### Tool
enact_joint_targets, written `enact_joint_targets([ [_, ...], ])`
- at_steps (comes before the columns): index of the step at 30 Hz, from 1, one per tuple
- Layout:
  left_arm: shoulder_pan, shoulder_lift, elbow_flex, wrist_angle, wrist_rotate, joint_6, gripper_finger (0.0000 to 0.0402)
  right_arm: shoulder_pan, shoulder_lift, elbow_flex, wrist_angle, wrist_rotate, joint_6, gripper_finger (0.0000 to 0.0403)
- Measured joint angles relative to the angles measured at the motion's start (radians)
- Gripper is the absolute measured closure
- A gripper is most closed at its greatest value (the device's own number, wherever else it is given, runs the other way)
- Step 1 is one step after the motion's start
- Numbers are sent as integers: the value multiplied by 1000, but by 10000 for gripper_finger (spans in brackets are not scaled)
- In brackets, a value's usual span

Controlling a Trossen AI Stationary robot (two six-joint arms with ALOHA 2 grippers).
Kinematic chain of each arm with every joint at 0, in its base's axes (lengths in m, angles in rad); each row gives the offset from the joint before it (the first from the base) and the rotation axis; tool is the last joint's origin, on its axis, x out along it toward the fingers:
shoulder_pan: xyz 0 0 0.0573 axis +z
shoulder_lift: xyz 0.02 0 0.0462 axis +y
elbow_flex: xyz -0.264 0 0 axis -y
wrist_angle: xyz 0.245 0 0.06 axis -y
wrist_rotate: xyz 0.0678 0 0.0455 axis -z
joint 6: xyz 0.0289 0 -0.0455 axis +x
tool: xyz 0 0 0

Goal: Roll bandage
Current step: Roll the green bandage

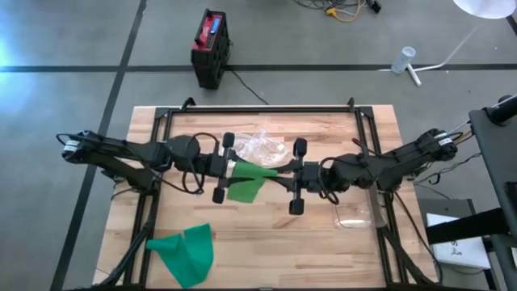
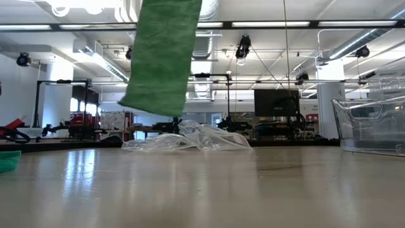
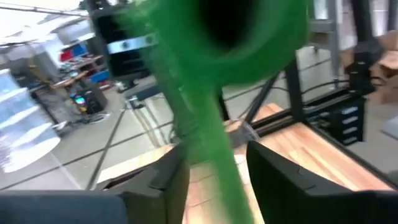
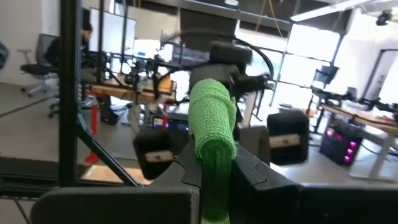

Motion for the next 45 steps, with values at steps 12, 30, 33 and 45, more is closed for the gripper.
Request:
enact_joint_targets([
  [12,0,60,-2,71,-3,0,400,-1,1,-7,92,-20,-21,374],
  [30,7,74,-2,83,-7,26,401,-1,-1,-72,231,151,-197,379],
  [33,7,54,-1,41,-7,27,397,9,-4,-74,223,202,-265,378],
  [45,6,-72,1,-116,-27,13,270,41,-62,-50,59,137,-355,378],
])
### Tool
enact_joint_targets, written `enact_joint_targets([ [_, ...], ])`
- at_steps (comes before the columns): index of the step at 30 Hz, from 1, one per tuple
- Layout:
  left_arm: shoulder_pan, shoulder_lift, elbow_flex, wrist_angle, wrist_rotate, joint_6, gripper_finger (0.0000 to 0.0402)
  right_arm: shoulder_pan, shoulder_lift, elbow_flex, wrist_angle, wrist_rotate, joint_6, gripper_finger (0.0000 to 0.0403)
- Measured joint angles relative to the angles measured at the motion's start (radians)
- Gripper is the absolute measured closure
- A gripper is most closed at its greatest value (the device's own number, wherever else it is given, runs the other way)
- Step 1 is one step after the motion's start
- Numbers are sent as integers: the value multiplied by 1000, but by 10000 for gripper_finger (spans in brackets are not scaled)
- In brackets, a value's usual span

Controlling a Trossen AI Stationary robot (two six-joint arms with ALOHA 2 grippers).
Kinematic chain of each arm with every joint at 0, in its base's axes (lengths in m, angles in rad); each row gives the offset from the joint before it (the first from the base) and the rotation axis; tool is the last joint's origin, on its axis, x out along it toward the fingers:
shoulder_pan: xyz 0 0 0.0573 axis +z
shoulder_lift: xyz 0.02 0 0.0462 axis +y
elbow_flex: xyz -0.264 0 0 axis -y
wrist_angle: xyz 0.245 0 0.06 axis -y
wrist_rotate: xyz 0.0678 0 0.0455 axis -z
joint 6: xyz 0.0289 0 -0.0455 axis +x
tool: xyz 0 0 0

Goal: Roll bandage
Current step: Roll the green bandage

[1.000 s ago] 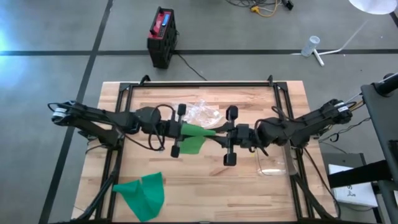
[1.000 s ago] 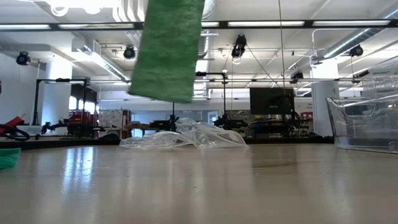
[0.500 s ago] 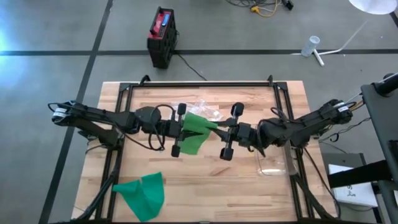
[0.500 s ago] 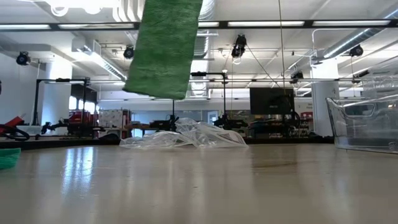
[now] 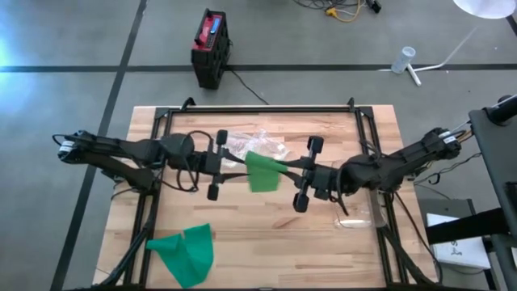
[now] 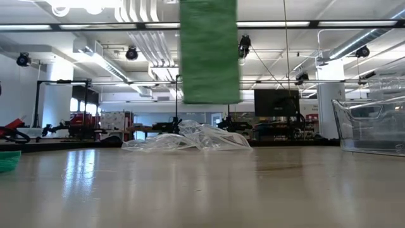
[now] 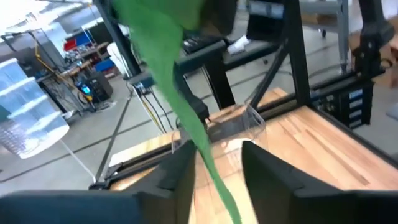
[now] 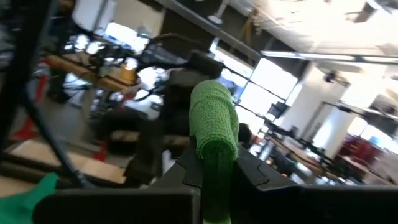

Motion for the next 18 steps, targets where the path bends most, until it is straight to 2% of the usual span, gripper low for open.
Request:
enact_joint_targets([
  [3,0,-29,0,6,0,-16,232,0,-11,0,-45,-48,-14,379],
  [8,0,-69,0,16,3,-34,169,0,-22,5,-106,-56,-41,378],
  [11,0,-69,1,19,38,-45,136,-1,-30,39,-231,-82,-30,379],
  [18,-5,-20,1,58,92,-50,88,-7,-30,118,-402,-108,33,379],
])
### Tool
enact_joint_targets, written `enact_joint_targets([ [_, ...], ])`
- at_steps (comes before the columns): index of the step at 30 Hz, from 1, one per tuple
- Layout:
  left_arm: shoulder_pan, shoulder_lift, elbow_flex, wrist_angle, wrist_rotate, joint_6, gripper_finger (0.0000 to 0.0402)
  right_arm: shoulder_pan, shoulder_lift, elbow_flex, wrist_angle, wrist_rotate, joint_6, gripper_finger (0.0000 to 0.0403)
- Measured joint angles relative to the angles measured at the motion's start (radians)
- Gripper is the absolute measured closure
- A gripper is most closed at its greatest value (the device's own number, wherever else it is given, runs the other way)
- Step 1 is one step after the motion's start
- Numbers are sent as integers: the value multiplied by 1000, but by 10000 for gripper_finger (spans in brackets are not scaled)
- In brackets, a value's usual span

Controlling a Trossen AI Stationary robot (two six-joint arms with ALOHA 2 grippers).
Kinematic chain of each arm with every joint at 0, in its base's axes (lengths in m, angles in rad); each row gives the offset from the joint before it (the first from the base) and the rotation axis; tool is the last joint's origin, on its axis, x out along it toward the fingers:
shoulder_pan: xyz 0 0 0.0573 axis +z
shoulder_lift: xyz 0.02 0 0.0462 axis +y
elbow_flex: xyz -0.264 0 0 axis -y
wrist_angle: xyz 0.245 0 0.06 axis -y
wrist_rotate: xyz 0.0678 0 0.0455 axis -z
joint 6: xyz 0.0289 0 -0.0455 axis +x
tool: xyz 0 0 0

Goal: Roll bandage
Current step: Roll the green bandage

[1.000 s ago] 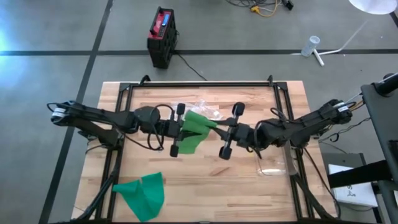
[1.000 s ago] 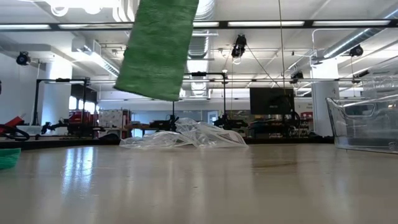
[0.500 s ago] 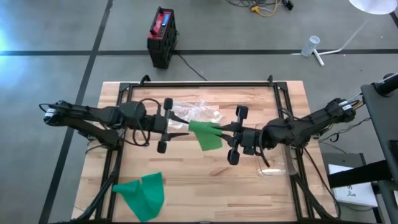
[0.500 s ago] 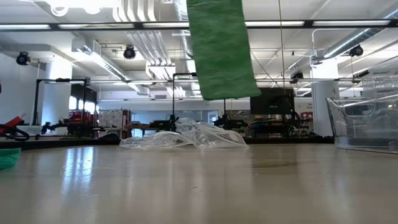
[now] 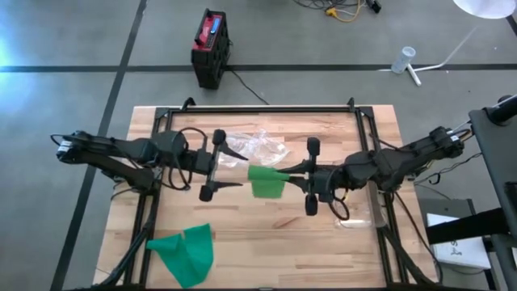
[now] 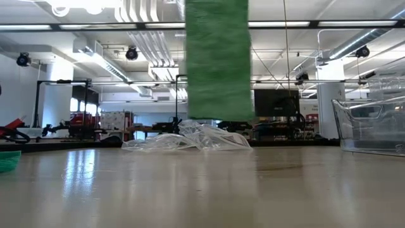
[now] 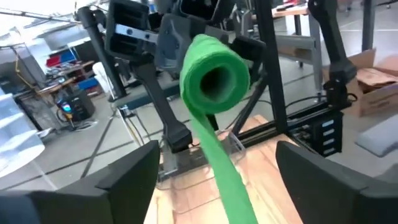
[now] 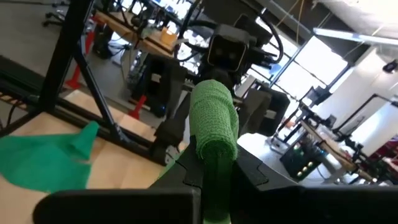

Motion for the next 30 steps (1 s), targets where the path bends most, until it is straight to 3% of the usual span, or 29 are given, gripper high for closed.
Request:
enact_joint_targets([
  [10,-2,51,0,172,2,-20,76,0,2,2,-37,-35,7,379],
  [18,-2,137,0,240,177,-178,94,-2,3,2,-47,-76,-9,379],
  [30,29,161,27,247,223,-573,120,1,4,1,-59,-73,-247,379],
])
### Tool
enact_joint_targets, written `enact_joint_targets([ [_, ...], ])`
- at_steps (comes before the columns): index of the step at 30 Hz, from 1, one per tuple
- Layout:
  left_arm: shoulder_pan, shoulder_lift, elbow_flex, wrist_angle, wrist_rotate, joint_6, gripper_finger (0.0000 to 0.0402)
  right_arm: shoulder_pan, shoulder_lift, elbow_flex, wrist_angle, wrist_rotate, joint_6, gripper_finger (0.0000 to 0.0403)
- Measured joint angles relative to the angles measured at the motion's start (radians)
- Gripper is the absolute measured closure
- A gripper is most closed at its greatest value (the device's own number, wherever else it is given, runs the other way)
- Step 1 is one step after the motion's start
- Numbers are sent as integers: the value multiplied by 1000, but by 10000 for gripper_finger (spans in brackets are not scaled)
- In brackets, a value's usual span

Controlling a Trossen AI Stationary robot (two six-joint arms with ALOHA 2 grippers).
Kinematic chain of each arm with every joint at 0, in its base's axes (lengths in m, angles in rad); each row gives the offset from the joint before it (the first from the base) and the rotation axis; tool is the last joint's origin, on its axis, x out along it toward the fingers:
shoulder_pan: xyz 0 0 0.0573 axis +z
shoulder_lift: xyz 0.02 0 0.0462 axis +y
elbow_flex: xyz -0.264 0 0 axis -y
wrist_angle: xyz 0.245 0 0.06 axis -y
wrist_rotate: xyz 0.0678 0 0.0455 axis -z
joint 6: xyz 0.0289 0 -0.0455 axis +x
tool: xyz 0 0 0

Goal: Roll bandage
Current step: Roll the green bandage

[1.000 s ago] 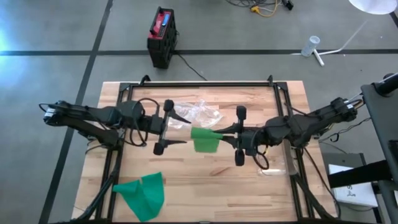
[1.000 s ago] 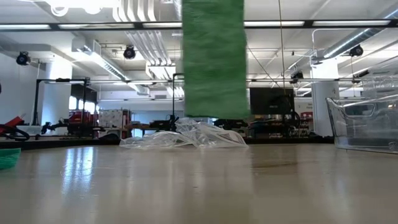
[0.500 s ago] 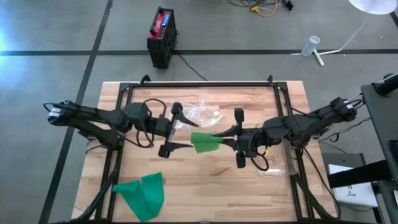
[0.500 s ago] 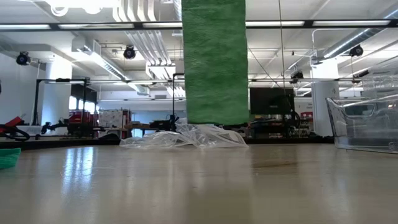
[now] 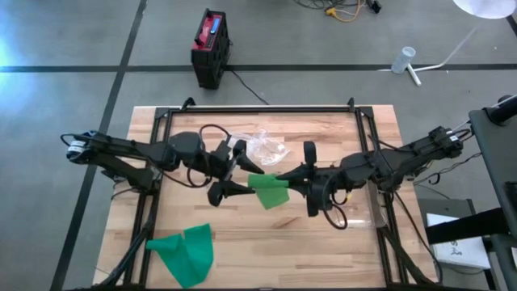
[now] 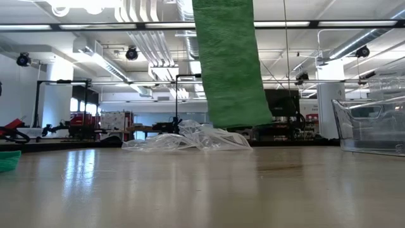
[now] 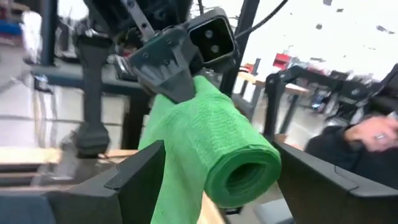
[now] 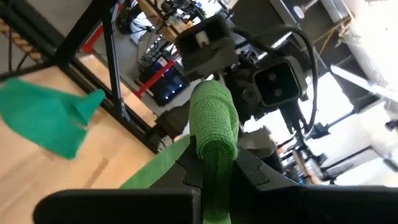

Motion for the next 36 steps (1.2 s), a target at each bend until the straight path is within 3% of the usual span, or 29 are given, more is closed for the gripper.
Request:
enact_joint_targets([
  [14,11,5,4,11,40,-337,87,2,0,2,-3,5,-334,379],
  [29,11,7,25,-6,-4,-333,129,-2,0,3,-34,5,-442,377],
  [36,12,7,25,-6,-6,-334,124,-3,0,4,-40,5,-465,380],
])
